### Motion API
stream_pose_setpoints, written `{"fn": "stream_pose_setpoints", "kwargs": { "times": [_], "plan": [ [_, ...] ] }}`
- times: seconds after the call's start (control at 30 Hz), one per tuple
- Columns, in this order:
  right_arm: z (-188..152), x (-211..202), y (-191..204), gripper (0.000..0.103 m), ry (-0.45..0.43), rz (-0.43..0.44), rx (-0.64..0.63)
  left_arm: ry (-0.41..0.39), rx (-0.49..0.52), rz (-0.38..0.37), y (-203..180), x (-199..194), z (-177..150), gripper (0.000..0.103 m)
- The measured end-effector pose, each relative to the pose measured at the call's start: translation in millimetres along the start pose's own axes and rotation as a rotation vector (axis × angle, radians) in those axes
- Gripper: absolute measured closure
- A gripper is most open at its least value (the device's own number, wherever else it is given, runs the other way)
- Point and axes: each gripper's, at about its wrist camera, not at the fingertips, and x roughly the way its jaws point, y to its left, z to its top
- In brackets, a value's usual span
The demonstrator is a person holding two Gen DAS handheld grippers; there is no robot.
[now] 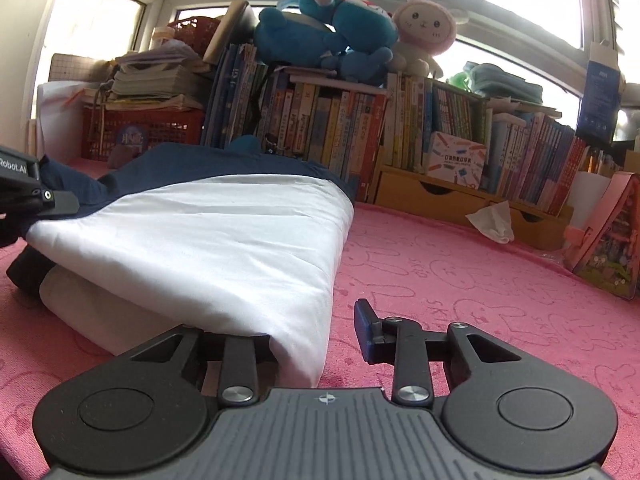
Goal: Fold clothes
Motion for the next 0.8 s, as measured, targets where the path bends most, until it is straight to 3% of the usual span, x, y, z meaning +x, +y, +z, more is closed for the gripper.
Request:
{"fn": "stream_pose_setpoints", "kwargs": {
  "times": [0.07,0.2,0.3,0.37,0.43,0.5,0.57,0.63,0.73,0.8],
  "plan": [
    [0.5,0.0,-3.1,0.070,0.001,0.011,0.022,-0.026,-0.040,0.031,11.5,-3.6,8.4,0.070],
    [0.5,-1.3,-5.8,0.070,-0.004,0.012,0.048,-0.091,-0.006,0.254,24.9,-16.7,18.7,0.080],
    [0.3,-2.1,-7.3,0.070,-0.006,0.015,0.059,-0.044,-0.054,0.178,33.8,-32.9,24.4,0.080],
    [0.4,-2.1,-7.3,0.070,-0.007,0.017,0.058,0.003,-0.041,0.070,23.3,-44.9,24.5,0.077],
    [-0.3,-3.1,-5.3,0.071,-0.013,0.014,0.048,0.099,-0.105,-0.100,14.5,-51.5,20.6,0.073],
    [-1.2,-4.7,-3.3,0.071,-0.023,0.013,0.038,0.223,-0.181,-0.271,5.7,-50.0,11.4,0.063],
    [-2.4,-7.1,-3.2,0.071,-0.038,0.013,0.039,0.342,-0.204,-0.370,-6.4,-42.2,-0.8,0.058],
    [-3.7,-10.9,-4.0,0.072,-0.064,0.017,0.047,0.405,-0.213,-0.407,-17.2,-31.8,-14.3,0.053],
    [-6.0,-18.9,-2.7,0.073,-0.124,0.009,0.034,0.471,-0.238,-0.400,-27.5,-10.4,-29.5,0.050],
    [-6.9,-20.5,0.3,0.079,-0.137,0.008,0.011,0.497,-0.272,-0.388,-30.1,4.1,-37.1,0.041]
  ]
}}
